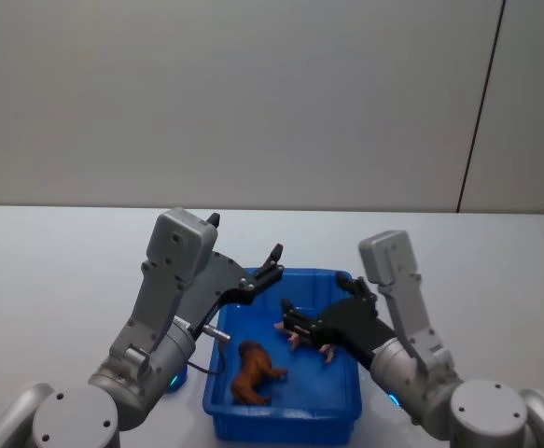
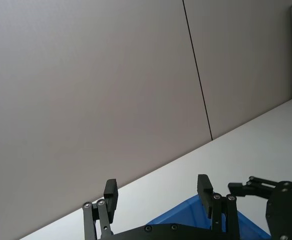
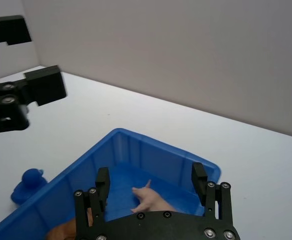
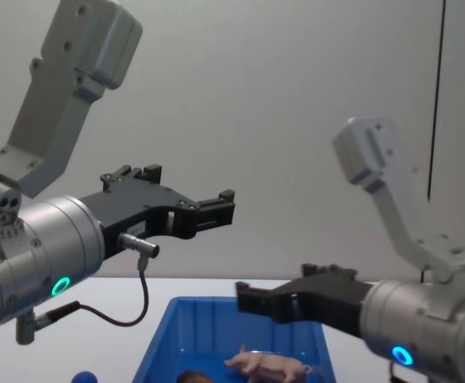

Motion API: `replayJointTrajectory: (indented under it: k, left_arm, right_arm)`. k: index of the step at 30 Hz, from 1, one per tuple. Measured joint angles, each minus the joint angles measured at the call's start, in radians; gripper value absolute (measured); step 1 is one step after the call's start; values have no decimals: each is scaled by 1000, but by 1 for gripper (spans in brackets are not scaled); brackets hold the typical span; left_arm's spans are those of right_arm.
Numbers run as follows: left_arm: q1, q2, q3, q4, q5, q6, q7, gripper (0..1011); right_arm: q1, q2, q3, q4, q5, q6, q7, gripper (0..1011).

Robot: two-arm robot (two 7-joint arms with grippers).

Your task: Pick up the two dolls from the table and place them into the box.

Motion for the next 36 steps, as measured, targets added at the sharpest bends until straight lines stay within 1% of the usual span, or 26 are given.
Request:
replayJointTrajectory:
  k: [7, 10, 11, 16, 25, 30, 36]
  left_arm:
    - [0, 0, 0, 0, 0, 0, 0, 1001]
    - [0, 0, 0, 0, 0, 0, 0, 1001]
    - [0, 0, 0, 0, 0, 0, 0, 1001]
    - [0, 0, 0, 0, 0, 0, 0, 1001]
    - [0, 0, 0, 0, 0, 0, 0, 1001]
    - [0, 0, -1, 0, 0, 0, 0, 1001]
    - [5, 4, -6, 1, -20, 4, 0, 1002]
  right_arm:
    - [-47, 31, 20, -62, 21, -20, -70, 1001]
    - [-69, 46, 32, -88, 37, -27, -96, 1001]
    - [-69, 46, 32, -88, 37, -27, -96, 1001]
    - [-108, 78, 55, -133, 69, -41, -135, 1001]
    - [-145, 105, 75, -173, 98, -51, -168, 1001]
    - [-154, 111, 80, -182, 105, -54, -177, 1001]
    - [-163, 119, 85, -193, 112, -57, -185, 1001]
